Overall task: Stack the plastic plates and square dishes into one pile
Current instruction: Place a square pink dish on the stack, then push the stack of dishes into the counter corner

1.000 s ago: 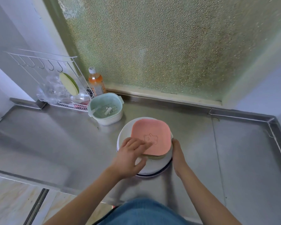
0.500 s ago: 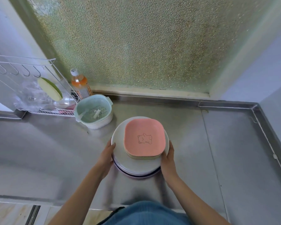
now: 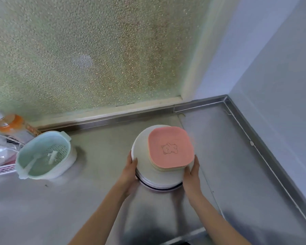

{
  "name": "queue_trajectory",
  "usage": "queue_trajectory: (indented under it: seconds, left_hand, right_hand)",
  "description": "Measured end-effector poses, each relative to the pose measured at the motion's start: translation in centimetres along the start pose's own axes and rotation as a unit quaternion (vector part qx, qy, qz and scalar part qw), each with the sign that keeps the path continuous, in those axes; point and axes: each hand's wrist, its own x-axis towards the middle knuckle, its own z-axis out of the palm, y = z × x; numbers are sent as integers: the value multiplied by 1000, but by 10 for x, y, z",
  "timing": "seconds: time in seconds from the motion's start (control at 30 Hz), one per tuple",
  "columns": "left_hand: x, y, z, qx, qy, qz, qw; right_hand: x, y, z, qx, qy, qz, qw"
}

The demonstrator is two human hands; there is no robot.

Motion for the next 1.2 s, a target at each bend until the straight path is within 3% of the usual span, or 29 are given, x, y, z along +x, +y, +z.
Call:
queue_trajectory:
  seconds: [0.3,0.5,0.8,0.97,1.2]
  left_hand:
    - [79,9,123,34,-69,5,997]
    - [123,15,188,15,-84,15,996]
    - [169,20,247,37,-58,3,998]
    - [172,11,276,35,-33,19,999]
    - [181,9,284,125,-7,41,991]
  right_hand:
    - [95,-8,-93,34,77,18,996]
    - [169,-20,-138,23,70,-18,997]
    - [232,-28,-173,48,78,-57,994]
    - [257,-33,-193,49,107,-18,993]
    - [266,-35,-201,29,125,1,992]
